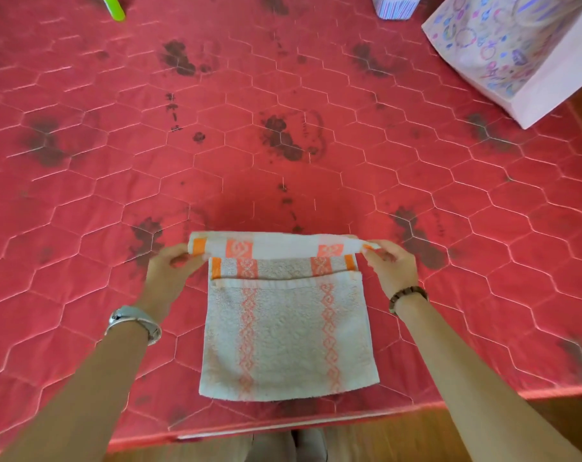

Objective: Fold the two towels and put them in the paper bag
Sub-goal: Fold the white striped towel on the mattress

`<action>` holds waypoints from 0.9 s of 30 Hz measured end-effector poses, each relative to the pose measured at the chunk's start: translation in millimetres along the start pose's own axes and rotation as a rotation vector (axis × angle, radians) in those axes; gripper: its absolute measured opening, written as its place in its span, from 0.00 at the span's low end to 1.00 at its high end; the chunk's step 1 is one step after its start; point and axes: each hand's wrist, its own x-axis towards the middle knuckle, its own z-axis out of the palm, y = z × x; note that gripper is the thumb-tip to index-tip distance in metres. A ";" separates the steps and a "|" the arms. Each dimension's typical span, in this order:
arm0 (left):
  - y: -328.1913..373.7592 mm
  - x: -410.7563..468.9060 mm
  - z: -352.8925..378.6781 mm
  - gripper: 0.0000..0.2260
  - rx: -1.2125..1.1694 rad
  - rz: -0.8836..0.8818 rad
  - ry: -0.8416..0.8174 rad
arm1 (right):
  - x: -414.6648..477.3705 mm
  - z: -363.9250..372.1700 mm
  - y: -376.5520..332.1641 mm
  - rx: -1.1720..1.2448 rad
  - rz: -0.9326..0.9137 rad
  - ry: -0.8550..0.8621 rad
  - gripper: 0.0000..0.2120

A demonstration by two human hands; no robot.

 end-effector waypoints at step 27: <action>-109.0 -134.1 7.3 0.07 -0.096 -0.373 -0.097 | -123.9 -29.2 102.5 -0.074 0.350 -0.124 0.13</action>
